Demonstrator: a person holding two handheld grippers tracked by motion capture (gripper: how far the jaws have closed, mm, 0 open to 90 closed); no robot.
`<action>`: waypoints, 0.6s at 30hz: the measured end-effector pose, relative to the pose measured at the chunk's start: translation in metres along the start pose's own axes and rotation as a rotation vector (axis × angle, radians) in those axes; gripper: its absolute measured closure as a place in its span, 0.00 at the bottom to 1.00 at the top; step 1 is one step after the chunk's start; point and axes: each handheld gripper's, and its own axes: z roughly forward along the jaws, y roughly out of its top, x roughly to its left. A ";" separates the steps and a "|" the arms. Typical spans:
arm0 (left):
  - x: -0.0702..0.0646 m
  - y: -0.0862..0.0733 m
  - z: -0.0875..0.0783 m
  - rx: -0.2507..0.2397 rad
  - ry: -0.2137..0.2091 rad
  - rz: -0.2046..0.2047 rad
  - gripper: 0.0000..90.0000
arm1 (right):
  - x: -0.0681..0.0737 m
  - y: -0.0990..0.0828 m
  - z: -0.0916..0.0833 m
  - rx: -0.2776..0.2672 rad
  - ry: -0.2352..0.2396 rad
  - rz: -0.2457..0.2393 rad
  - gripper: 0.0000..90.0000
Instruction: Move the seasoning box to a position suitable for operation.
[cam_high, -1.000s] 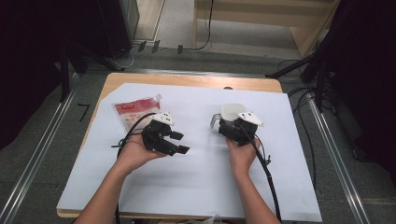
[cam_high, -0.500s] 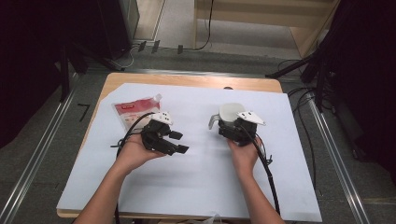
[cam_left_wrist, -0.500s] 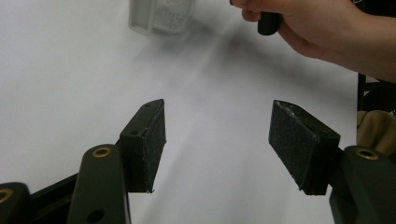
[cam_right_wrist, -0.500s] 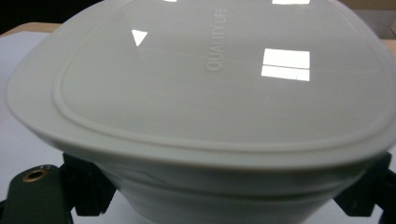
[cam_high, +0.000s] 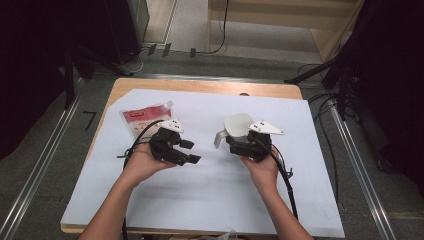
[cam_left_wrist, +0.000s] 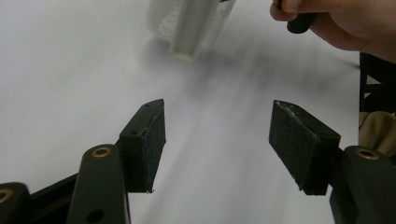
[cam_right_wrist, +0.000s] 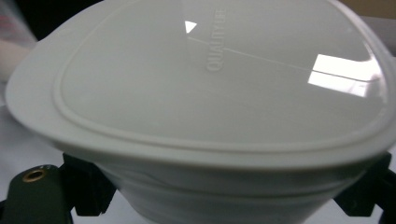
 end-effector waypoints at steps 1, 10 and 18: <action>0.000 0.000 0.000 -0.001 0.001 -0.001 0.42 | 0.002 0.000 -0.002 0.019 0.041 -0.018 0.15; 0.002 -0.001 -0.002 -0.001 0.003 -0.007 0.42 | 0.015 -0.002 -0.010 0.037 0.117 -0.110 0.15; 0.005 -0.003 -0.004 0.001 0.011 -0.007 0.41 | 0.025 -0.006 -0.011 0.049 0.223 -0.160 0.15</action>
